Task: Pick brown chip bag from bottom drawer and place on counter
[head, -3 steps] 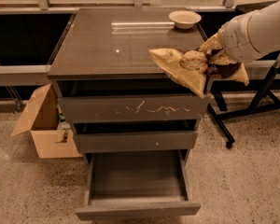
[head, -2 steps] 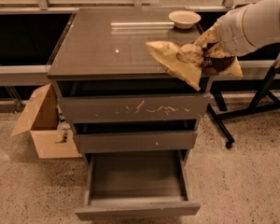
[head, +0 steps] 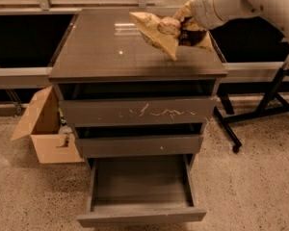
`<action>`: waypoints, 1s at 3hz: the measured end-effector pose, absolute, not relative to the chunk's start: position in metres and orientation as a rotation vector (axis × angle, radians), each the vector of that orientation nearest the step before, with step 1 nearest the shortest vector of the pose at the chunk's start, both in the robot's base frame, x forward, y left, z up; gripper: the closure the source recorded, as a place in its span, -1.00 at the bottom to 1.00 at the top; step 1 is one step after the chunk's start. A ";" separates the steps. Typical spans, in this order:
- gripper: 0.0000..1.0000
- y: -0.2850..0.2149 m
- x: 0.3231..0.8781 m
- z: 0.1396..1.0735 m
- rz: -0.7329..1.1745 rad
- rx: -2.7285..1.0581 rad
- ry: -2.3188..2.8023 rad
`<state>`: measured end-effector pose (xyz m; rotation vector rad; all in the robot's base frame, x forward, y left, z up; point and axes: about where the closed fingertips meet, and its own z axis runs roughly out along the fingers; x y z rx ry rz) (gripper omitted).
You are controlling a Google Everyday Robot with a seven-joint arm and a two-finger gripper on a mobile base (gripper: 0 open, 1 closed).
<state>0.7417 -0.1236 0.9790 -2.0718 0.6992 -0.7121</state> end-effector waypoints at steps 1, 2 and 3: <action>1.00 -0.101 0.779 0.987 -0.716 -2.025 0.658; 0.61 -0.089 0.799 0.984 -0.700 -2.012 0.676; 0.17 -0.080 0.811 0.975 -0.666 -2.011 0.691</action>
Offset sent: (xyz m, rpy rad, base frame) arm 0.0836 0.0424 0.0102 0.0804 -0.0179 -0.0021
